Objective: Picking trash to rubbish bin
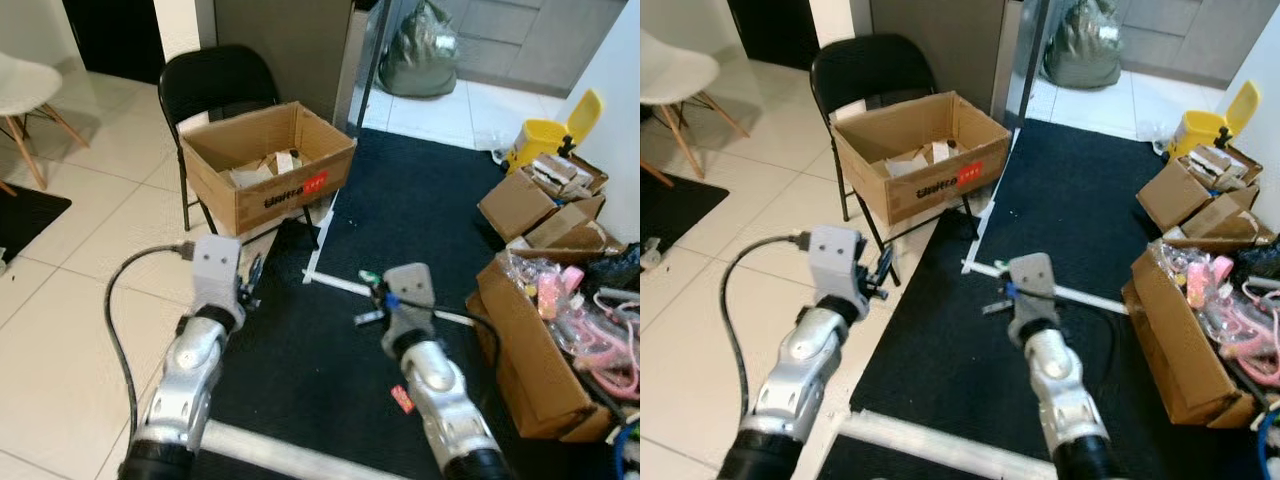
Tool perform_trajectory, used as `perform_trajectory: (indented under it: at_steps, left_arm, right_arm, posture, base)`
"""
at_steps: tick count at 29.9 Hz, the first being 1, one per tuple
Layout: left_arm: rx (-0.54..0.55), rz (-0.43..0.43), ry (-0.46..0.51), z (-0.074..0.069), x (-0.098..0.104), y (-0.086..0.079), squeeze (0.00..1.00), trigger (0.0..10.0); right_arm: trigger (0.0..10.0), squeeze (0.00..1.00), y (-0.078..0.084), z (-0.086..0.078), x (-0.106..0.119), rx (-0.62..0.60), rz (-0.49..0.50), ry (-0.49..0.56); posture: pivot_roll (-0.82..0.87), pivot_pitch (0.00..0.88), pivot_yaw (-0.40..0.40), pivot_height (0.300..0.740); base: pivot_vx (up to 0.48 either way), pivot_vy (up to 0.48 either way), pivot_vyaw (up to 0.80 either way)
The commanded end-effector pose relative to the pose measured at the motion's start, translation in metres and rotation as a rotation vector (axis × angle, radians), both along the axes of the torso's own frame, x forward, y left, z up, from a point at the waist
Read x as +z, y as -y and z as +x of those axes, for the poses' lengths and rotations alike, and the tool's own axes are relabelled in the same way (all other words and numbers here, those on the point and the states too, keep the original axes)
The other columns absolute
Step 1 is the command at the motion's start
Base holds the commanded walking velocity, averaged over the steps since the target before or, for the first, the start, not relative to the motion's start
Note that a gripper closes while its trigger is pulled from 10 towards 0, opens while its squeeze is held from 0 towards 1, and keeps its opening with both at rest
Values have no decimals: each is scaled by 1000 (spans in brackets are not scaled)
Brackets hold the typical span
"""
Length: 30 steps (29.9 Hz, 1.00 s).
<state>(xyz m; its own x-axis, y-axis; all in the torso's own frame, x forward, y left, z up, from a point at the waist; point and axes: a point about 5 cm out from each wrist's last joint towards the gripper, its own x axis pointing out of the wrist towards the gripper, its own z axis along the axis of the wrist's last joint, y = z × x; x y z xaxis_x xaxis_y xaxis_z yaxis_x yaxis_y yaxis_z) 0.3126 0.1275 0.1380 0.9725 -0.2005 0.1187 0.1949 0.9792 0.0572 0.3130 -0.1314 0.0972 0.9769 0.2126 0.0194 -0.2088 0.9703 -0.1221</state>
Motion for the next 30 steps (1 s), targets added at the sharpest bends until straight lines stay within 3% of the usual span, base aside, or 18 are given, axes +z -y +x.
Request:
perform_trajectory:
  at_steps: [1,8,30]
  left_arm:
    - [-7,13,-17,-2,-4,2,0,10000]
    - [-9,15,-17,-2,-4,3,0,10000]
    - [-4,12,-20,-2,-4,2,0,10000]
  right_arm:
    - [10000,0,6,-3,-7,-20,-7,-30]
    - [10000,0,6,-2,-7,-19,-3,-33]
    - [10000,0,7,-2,-7,-17,-18,-25]
  posture:
    - [-15,125,-34,740]
    - [-16,124,-34,740]
    - [-16,127,-39,740]
  base:
    - [322,0,0]
    - [321,0,-686]
    - [321,0,0]
